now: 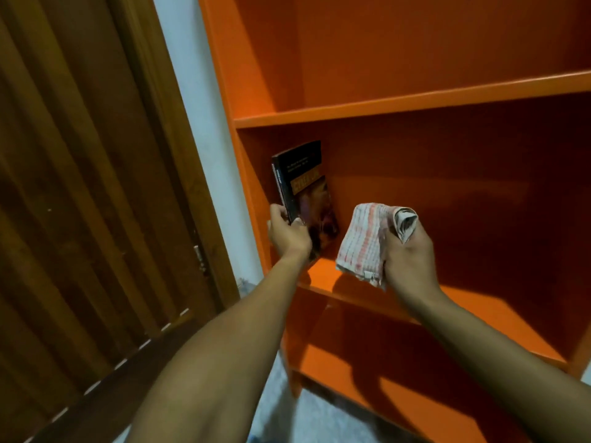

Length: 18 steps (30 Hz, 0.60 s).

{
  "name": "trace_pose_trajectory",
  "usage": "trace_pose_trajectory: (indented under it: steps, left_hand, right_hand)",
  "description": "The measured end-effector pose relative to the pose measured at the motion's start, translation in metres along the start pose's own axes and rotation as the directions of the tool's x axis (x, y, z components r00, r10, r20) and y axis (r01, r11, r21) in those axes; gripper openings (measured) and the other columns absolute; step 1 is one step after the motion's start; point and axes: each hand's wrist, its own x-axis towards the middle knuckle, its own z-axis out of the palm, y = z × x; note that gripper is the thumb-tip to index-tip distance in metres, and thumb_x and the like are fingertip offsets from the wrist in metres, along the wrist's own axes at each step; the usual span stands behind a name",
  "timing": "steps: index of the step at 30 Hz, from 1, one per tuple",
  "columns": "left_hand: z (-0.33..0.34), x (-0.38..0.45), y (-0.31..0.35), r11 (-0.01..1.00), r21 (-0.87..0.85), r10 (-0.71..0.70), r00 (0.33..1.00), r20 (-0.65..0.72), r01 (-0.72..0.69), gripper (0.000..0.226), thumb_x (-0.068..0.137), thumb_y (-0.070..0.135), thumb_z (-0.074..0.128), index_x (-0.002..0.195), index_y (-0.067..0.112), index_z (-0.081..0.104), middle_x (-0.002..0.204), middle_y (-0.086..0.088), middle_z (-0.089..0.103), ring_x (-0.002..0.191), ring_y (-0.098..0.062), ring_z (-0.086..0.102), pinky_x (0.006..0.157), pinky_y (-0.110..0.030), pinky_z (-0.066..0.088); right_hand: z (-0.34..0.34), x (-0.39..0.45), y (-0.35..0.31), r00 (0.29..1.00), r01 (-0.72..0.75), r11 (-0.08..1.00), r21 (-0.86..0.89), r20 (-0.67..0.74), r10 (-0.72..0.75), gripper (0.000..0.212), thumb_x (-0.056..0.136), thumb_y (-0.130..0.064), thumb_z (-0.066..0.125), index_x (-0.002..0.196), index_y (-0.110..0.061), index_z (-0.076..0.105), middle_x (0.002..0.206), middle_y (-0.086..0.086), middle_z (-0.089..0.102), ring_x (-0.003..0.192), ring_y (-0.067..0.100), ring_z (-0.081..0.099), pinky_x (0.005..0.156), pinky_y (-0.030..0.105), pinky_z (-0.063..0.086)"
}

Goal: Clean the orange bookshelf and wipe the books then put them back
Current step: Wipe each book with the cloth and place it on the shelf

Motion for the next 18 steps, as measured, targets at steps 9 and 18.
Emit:
trace_pose_trajectory:
  steps: [9,18]
  left_hand:
    - [0.041,0.031,-0.016,0.985,0.150,-0.057,0.982,-0.178,0.084,0.031,0.086,-0.007,0.051,0.113,0.008,0.050,0.117,-0.014,0.050,0.101,-0.030,0.053,0.086,-0.035,0.045]
    - [0.009,0.016,-0.032,0.952,0.302,0.070,0.994,-0.084,-0.042,0.015,0.096,0.013,0.057,0.099,0.015,0.043,0.104,-0.007,0.055,0.093,-0.032,0.059,0.071,-0.039,0.046]
  right_hand:
    - [-0.016,0.000,0.026,0.984,-0.088,0.992,0.091,0.161,0.073,0.015,0.102,-0.016,0.051,0.106,-0.021,0.064,0.111,0.003,0.071,0.110,0.022,0.067,0.097,0.054,0.052]
    - [-0.005,-0.022,0.030,0.981,-0.119,0.984,0.135,0.170,0.096,0.017,0.103,-0.017,0.050,0.097,-0.026,0.063,0.081,-0.007,0.068,0.071,0.013,0.066,0.065,0.035,0.051]
